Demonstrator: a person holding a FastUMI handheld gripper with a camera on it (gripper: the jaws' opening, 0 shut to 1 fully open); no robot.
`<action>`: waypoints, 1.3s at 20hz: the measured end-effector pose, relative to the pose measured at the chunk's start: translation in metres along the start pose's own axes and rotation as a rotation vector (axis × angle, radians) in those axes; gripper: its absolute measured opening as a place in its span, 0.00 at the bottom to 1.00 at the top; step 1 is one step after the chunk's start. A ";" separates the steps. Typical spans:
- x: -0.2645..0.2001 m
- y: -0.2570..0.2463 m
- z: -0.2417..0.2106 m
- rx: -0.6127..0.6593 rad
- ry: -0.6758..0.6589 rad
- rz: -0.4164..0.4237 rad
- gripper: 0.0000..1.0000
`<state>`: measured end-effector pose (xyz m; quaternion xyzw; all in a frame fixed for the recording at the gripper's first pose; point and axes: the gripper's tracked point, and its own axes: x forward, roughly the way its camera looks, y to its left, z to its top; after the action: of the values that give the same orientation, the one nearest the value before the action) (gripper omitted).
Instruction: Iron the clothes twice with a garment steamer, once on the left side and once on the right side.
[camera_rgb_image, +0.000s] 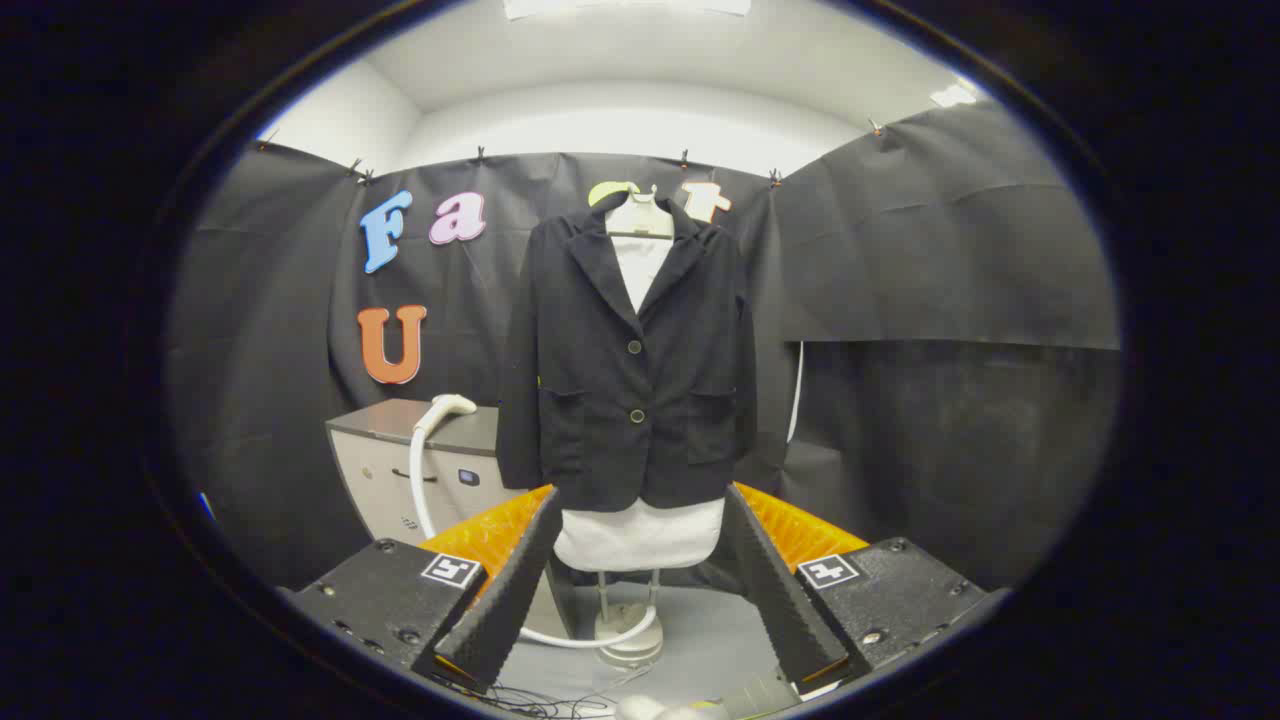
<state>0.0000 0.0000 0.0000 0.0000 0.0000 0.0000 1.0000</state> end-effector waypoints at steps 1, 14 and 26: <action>-0.001 0.001 0.000 0.004 0.002 -0.003 1.00; 0.012 0.023 0.001 0.014 0.022 0.002 1.00; 0.099 0.129 0.060 0.008 0.001 0.108 1.00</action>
<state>0.0987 0.1285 0.0595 0.0038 0.0005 0.0537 0.9985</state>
